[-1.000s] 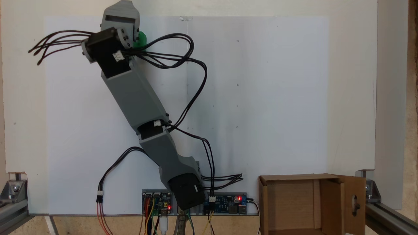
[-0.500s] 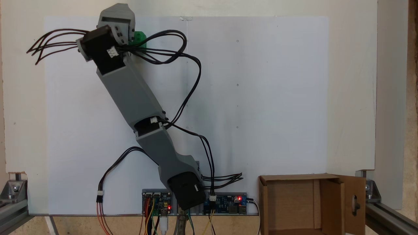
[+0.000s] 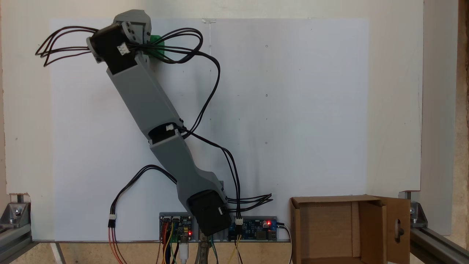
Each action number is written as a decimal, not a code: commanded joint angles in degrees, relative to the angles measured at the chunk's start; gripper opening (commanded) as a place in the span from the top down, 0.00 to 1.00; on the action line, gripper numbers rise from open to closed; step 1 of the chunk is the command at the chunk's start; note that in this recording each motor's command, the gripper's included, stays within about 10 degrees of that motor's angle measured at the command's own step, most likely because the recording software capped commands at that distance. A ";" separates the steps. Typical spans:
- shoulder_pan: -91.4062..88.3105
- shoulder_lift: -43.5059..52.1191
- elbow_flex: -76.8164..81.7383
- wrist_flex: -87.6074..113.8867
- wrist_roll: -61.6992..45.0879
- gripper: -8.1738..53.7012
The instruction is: Grasp a green dice and put it in the bin.
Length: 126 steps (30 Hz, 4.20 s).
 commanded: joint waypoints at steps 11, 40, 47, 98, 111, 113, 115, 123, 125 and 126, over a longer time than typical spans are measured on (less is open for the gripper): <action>0.97 -0.88 -3.78 10.00 3.78 0.15; 1.67 -2.90 -3.43 10.00 3.87 0.16; 1.58 -4.57 -3.43 10.00 3.87 0.16; 1.49 -7.47 9.58 -9.05 3.78 0.16; 1.58 -7.47 9.67 -9.58 3.78 0.17; 1.58 -7.47 9.67 -9.58 3.78 0.19; 1.49 -7.47 9.67 -9.58 3.78 0.20; 1.41 -7.47 9.76 -9.40 3.78 0.24; 1.32 -7.47 9.76 -9.40 3.78 0.24; 1.32 -7.47 9.76 -9.32 3.78 0.24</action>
